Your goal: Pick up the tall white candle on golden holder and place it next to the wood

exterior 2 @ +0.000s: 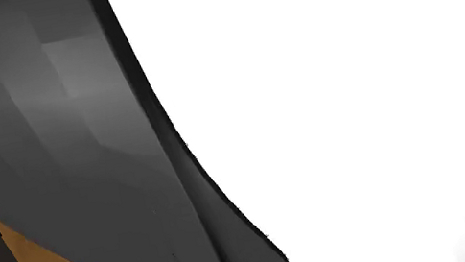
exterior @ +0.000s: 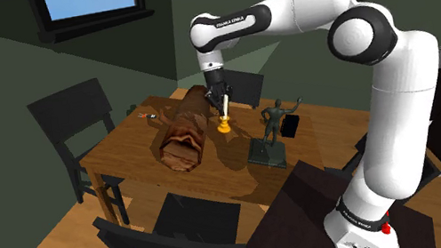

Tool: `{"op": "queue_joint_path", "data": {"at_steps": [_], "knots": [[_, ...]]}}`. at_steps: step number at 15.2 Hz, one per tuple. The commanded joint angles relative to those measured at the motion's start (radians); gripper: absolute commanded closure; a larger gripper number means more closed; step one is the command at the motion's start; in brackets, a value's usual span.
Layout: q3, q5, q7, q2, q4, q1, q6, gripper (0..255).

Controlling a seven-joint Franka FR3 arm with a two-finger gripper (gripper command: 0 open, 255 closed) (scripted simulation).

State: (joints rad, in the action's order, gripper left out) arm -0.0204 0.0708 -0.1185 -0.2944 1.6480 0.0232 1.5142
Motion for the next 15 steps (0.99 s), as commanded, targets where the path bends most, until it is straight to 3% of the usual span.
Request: {"op": "queue_joint_path", "data": {"at_steps": [1, 15], "knots": [[0.000, 0.000, 0.001, -0.010, 0.008, 0.000, 0.019, 255], [0.001, 0.003, 0.011, -0.072, 0.111, -0.001, 0.183, 255]]}}
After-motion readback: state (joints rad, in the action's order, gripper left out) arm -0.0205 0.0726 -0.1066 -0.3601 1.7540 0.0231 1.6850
